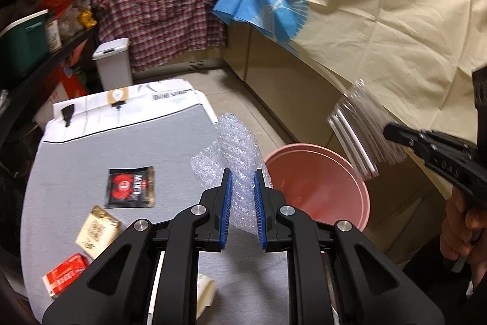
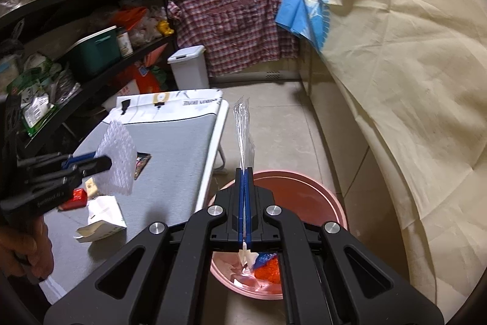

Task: Collect trash
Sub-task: 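Carry the bubble wrap and straw packet over the pink bin with both tools, then open the left tool to drop the bubble wrap while the right tool drops the straws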

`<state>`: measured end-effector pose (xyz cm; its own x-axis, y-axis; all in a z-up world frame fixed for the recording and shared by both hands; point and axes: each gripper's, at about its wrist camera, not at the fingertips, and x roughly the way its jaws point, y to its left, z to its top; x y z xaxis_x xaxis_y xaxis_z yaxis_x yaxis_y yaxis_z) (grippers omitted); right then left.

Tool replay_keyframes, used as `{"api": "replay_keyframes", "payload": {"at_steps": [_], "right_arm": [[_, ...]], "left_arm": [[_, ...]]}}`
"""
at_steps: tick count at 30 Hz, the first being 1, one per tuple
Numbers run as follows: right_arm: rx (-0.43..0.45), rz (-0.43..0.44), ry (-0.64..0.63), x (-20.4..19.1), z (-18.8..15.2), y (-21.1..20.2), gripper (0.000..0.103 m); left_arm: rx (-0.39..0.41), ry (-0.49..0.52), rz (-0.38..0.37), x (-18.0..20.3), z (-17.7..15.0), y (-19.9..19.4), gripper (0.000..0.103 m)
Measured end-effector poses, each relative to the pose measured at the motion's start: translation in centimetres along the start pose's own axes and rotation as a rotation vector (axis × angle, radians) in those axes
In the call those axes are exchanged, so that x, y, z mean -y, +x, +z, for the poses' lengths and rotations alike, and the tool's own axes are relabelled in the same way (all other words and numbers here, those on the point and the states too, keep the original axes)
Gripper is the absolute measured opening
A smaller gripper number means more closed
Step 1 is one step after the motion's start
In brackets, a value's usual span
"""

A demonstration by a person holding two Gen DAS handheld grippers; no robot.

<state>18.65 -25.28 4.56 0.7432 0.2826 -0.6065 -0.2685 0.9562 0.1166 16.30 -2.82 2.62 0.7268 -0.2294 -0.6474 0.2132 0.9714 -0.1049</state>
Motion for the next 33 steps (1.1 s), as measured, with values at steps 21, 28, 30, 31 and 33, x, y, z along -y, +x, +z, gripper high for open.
{"api": "replay_keyframes", "payload": {"at_steps": [21,28,30,31,33], "right_arm": [[-0.075,-0.031,0.149,3.9,0.2,2.6,0.001],[-0.095,-0.041,0.169,4.5,0.0,3.4,0.001],[-0.094,-0.044,0.166,4.5,0.1,3.4,0.001],[-0.094,-0.044,0.166,4.5,0.1,3.4,0.001],[-0.096,-0.044,0.166,4.5,0.1,3.4,0.001]], "left_arm": [[-0.072,0.027,-0.098,5.7,0.2,6.9,0.014],[-0.100,0.040,-0.099,6.6,0.7,8.6,0.015],[-0.105,0.042,-0.097,6.8,0.7,9.0,0.015],[-0.108,0.042,-0.097,6.8,0.8,9.2,0.015],[-0.113,0.041,-0.098,6.8,0.8,9.4,0.015]]}}
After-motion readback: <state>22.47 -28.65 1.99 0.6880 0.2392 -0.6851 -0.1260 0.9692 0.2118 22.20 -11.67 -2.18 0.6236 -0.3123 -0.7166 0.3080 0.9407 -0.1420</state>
